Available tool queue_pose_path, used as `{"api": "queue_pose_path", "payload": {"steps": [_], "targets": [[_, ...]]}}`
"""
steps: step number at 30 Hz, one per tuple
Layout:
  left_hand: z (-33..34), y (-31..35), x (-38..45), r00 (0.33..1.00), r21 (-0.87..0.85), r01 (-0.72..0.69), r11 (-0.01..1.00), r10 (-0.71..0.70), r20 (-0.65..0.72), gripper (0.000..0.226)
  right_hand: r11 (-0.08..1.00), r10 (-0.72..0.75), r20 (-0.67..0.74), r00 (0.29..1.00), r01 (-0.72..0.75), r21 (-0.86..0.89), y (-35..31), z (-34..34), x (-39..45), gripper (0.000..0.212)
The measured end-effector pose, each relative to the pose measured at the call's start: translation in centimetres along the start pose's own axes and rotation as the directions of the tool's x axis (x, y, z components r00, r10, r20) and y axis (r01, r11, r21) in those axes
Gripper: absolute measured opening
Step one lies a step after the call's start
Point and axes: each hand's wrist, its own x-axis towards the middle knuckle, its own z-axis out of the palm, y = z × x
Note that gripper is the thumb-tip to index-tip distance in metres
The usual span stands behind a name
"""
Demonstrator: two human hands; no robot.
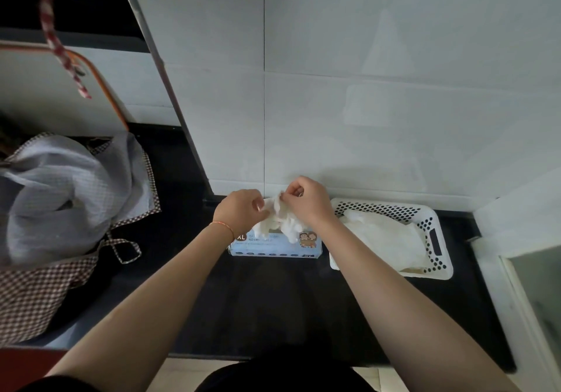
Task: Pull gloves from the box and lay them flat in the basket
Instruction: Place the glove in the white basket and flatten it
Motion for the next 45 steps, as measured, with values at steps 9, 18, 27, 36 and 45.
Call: {"api": "queue_pose_path", "payload": {"steps": [9, 18, 27, 36, 45], "targets": [[-1.7, -0.7, 0.3, 0.994, 0.017, 0.013, 1.000, -0.012, -0.112, 0.031, 0.989, -0.006, 0.066, 0.998, 0.016, -0.145, 0.6, -0.2, 0.2, 0.018], [-2.5, 0.2, 1.2, 0.999, 0.064, -0.023, 0.998, 0.026, -0.044, 0.030, 0.994, -0.009, 0.092, 0.996, 0.019, -0.106, -0.4, 0.7, -0.7, 0.021], [-1.8, 0.4, 1.0, 0.986, 0.136, -0.075, 0.988, 0.053, 0.160, 0.036, 0.987, -0.001, 0.049, 0.999, 0.009, -0.162, -0.3, 0.6, -1.0, 0.017], [0.3, 0.9, 1.0, 0.996, 0.233, -0.038, 0.972, 0.018, 0.087, 0.010, 0.959, 0.056, 0.207, 0.977, 0.005, -0.283, 0.1, 1.4, -2.2, 0.016], [-3.3, 2.4, 1.4, 0.983, 0.217, -0.144, 0.966, 0.165, -0.081, 0.028, 0.970, -0.060, 0.059, 0.996, 0.072, -0.231, -2.1, -0.1, -0.8, 0.019]]}}
